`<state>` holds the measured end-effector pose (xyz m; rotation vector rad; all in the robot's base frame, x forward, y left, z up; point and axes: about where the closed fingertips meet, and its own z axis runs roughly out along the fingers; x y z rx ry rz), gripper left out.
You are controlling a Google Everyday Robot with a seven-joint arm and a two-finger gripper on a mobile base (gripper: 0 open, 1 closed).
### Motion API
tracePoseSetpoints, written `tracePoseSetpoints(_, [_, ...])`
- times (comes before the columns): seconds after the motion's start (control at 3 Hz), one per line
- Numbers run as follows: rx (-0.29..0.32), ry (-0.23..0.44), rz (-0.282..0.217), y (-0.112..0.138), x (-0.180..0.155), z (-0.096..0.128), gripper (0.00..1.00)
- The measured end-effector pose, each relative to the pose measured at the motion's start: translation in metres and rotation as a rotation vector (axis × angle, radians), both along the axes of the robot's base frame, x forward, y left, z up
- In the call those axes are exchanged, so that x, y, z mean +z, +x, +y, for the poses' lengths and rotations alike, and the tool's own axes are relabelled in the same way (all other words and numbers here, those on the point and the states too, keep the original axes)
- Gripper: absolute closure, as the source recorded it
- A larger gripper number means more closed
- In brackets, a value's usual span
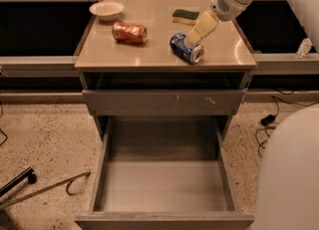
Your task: Place pepsi can into middle drawer
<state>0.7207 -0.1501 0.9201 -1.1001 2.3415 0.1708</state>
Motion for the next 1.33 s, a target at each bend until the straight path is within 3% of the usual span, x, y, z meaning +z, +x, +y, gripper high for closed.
tracePoseSetpoints(1.0, [-0.129, 0.023, -0.035, 0.033, -0.027, 0.028, 0.00])
tracePoseSetpoints(1.33, [-0.143, 0.032, -0.041, 0.039, -0.039, 0.030, 0.00])
